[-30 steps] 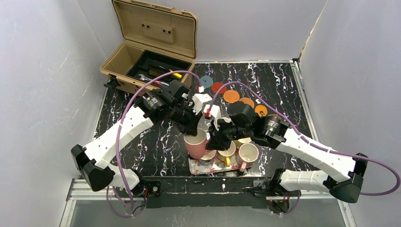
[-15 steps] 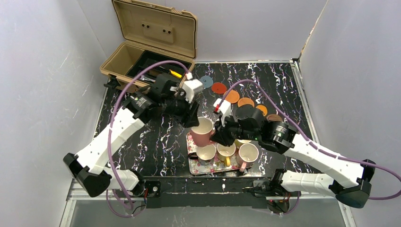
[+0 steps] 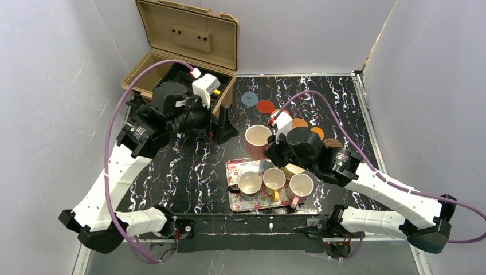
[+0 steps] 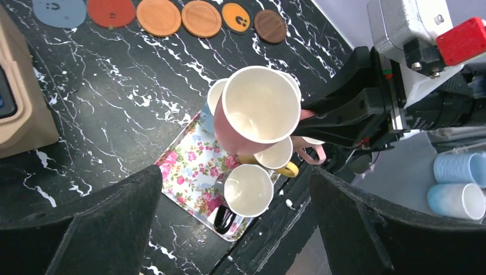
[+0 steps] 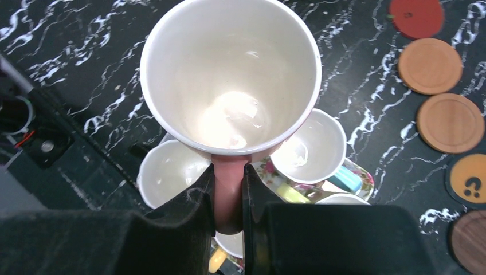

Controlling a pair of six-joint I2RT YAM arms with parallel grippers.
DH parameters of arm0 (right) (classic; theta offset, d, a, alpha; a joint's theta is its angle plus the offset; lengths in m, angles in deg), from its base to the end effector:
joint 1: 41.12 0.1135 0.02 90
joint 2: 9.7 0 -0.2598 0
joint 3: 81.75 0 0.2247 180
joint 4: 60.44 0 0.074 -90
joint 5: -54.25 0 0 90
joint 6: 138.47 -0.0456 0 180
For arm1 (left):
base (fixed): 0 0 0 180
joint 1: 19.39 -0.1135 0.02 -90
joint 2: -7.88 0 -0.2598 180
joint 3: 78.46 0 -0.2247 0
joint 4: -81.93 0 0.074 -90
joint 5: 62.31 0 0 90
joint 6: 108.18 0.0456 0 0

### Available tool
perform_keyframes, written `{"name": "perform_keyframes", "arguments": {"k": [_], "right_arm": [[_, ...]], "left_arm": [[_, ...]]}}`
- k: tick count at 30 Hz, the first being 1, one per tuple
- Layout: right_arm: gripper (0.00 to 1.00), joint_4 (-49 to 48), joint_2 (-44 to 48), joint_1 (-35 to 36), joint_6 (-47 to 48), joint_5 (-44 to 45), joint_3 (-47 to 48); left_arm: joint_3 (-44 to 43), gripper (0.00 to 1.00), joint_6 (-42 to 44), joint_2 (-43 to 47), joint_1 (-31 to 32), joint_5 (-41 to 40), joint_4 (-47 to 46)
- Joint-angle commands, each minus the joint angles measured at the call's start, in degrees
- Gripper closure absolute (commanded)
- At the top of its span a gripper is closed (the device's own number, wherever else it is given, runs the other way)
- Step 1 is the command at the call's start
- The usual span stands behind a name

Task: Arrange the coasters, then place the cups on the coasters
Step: Place the cup on the coaster.

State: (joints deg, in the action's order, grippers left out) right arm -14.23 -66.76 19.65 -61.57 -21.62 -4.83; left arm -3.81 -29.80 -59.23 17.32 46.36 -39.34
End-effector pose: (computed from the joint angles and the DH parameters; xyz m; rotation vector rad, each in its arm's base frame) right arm 0.1054 0.1656 0.3554 -0.6862 1.9447 0.5631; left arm 0.1558 -0.1344 0.4509 0.6560 1.8996 -0.8666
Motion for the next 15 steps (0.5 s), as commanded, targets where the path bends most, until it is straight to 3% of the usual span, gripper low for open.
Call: {"name": "perform_keyframes", "arguments": {"k": [1, 11, 15], "right_arm": [[0.99, -6.44, 0.86, 0.07, -1.81, 8.91, 4.75], [0.99, -4.75, -3.53, -0.81, -2.85, 20.98, 9.92], [0.99, -4.98, -7.36, -6.54, -2.02, 16.74, 12.65]], "left_arm": [[-1.76, 0.02, -3.52, 2.57, -3.23, -1.42, -1.0], [4.77, 0.02, -7.3, 1.89, -16.14, -0.52, -5.84], [9.33, 0.02, -5.98, 3.4, -17.65, -7.59, -8.98]]}}
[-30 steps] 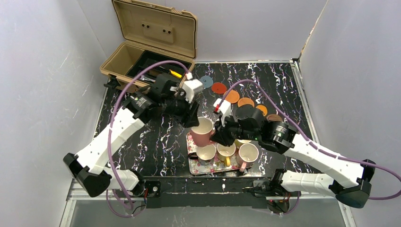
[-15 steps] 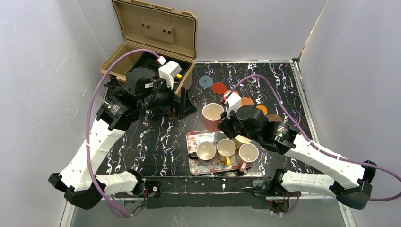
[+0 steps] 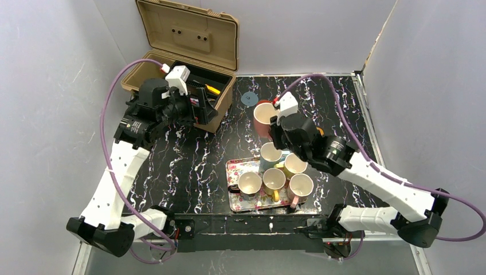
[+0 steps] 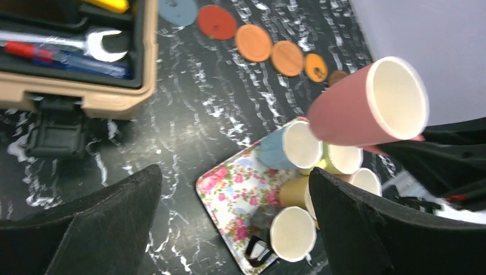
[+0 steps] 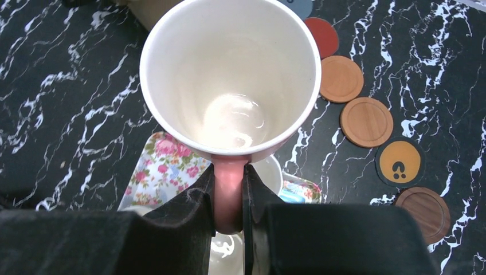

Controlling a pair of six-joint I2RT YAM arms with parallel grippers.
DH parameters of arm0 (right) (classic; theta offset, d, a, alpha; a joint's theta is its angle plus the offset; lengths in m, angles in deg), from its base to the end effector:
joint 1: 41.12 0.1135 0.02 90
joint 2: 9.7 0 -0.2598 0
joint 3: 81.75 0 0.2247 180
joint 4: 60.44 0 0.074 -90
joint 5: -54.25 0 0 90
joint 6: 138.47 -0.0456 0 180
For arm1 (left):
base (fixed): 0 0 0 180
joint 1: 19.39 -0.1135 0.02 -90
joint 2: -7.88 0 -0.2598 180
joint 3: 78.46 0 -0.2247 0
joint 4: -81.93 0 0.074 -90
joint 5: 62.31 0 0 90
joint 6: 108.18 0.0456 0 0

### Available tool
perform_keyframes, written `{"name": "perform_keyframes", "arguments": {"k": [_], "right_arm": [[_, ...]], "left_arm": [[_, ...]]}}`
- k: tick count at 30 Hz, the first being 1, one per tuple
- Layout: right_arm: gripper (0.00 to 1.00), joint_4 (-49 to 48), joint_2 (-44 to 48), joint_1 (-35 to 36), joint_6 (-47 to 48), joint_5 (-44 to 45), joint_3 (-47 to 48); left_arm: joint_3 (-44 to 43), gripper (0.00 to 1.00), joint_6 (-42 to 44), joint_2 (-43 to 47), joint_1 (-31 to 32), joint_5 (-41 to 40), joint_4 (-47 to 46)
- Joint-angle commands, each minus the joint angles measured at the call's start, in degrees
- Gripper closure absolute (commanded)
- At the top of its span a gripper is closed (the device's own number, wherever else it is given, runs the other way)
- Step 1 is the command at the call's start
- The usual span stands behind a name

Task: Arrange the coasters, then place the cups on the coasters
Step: Place the cup on the coaster.

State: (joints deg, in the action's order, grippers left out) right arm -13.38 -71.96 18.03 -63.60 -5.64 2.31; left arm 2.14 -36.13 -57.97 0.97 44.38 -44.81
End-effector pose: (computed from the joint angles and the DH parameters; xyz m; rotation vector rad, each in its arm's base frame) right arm 0.1275 0.1688 0.3785 -0.4193 1.9176 0.3257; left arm 0.1940 -0.0860 0.4351 0.2432 1.9527 -0.7234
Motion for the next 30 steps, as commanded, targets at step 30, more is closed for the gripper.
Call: {"name": "perform_keyframes", "arguments": {"k": [30], "right_arm": [[0.99, -29.38, -39.96, -17.92, -9.51, 8.95, 18.75]], "left_arm": [[29.3, 0.02, 7.93, 17.63, -1.89, -33.5, -19.93]]}}
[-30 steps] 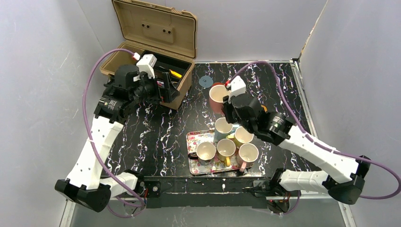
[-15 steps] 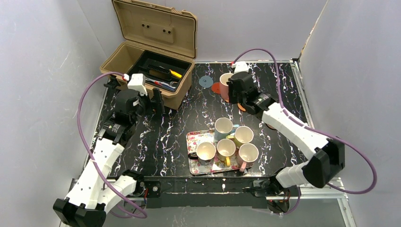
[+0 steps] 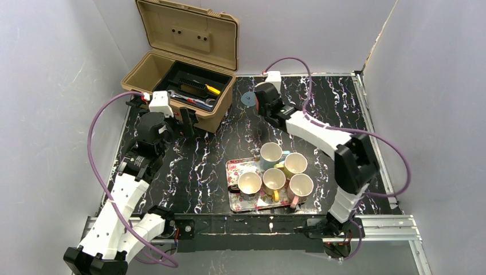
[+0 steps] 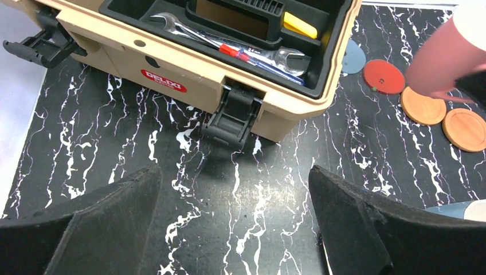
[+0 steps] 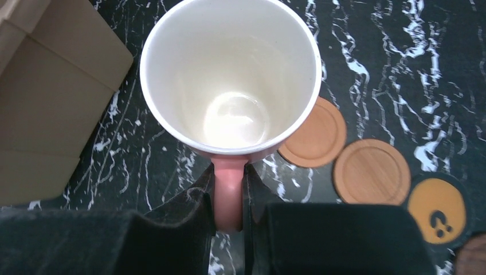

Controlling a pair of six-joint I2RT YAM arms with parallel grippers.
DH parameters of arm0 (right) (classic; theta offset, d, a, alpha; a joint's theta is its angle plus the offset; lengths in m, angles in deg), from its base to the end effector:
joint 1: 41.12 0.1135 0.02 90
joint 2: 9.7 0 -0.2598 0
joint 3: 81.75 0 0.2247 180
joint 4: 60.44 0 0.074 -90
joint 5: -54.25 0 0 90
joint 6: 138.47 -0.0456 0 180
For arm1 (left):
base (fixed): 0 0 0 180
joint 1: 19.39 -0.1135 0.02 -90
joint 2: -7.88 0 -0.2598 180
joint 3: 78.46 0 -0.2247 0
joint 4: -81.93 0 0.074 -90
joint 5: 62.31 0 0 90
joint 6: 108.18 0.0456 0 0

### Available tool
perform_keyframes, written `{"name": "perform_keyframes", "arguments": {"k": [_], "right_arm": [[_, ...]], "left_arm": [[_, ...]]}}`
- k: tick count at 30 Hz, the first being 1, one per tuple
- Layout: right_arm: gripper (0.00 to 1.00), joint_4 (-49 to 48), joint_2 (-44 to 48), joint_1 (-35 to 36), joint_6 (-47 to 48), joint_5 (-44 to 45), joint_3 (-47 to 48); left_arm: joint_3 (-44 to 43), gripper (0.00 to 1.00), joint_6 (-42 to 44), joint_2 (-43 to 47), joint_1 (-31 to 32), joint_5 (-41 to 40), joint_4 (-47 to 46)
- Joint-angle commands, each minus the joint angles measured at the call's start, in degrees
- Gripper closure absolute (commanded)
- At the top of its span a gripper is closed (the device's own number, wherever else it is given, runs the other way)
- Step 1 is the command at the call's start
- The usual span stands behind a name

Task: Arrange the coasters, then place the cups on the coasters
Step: Place the cup on the coaster.

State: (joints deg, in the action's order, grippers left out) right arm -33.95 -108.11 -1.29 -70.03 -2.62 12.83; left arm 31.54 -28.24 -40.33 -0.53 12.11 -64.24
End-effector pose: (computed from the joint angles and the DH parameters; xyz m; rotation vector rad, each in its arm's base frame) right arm 0.3070 0.2236 0.2989 0.0192 2.0079 0.0733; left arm 0.1656 -0.0436 0.3660 -0.0594 1.7737 -0.1228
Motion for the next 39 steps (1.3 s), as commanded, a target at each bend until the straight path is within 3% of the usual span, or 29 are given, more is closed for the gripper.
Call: {"name": "perform_keyframes", "arguments": {"k": [1, 17, 39], "right_arm": [[0.99, -8.7, -5.48, 1.6, -3.35, 6.39, 9.54], [0.99, -2.03, -25.36, 2.09, -4.34, 10.81, 30.52], [0.99, -0.65, -34.67, 1.15, -4.04, 12.14, 39.31]], "left_arm": [[-0.02, 0.02, -0.06, 0.14, -0.38, -1.15, -0.57], [0.27, 0.02, 0.47, 0.74, -0.32, -2.85, -0.49], [0.21, 0.02, 0.59, 0.49, 1.09, -2.82, -0.42]]}}
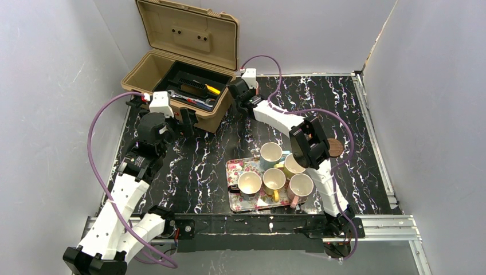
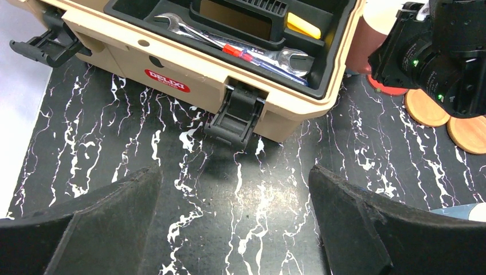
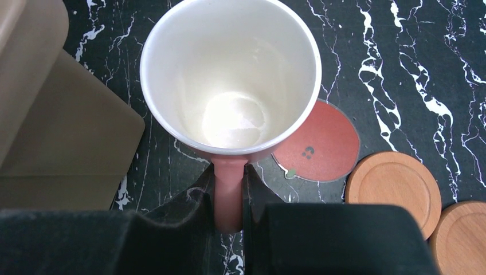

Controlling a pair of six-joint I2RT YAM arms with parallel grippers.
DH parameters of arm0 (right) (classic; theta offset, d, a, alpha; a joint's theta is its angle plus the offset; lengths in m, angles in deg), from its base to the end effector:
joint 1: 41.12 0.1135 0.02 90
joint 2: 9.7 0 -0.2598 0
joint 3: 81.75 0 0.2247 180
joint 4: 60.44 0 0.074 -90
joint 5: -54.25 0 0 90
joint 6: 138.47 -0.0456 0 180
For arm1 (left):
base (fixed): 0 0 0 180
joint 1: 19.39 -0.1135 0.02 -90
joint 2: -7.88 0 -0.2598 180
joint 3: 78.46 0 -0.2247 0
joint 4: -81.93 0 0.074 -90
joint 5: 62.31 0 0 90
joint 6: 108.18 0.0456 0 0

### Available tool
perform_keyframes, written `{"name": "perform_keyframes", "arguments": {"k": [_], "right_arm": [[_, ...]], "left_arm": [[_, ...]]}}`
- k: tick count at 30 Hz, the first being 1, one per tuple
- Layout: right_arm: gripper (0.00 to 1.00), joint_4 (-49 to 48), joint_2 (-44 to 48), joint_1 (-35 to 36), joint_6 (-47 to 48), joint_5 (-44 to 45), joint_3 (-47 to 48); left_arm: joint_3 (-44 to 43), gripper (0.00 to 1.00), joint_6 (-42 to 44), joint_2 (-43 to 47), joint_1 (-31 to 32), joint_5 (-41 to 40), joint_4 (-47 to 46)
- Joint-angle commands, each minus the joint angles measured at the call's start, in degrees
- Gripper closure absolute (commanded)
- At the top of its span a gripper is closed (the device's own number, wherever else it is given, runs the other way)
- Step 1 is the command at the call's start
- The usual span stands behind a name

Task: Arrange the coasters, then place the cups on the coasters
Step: Place the cup on the coaster.

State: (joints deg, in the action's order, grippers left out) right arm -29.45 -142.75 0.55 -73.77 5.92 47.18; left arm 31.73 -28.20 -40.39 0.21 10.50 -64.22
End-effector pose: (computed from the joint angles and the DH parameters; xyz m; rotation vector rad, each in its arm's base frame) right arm 0.4010 0.3163 0.2251 0.1053 2.0127 -0.0610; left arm 0.1656 -0.0446 0.3648 -0.0667 1.7759 -0.1054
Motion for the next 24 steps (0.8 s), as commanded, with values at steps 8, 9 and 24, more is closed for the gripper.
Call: {"name": "perform_keyframes", "arguments": {"k": [8, 9, 24], "right_arm": [[0.99, -5.52, -1.57, -1.32, -0.09, 3.07, 6.25], [0.99, -5.91, -1.7, -1.39, 0.13, 3.15, 6.26], [0.99, -6.34, -4.66, -1.98, 0.52, 1.78, 9.21]], "left_arm": [[-0.06, 0.02, 0.58, 0.58, 0.52, -1.37, -0.4], [-0.08, 0.02, 0.59, 0.68, 0.53, -1.54, -0.36], [0.01, 0.02, 0.39, 0.9, 0.57, -1.79, -0.42]]}}
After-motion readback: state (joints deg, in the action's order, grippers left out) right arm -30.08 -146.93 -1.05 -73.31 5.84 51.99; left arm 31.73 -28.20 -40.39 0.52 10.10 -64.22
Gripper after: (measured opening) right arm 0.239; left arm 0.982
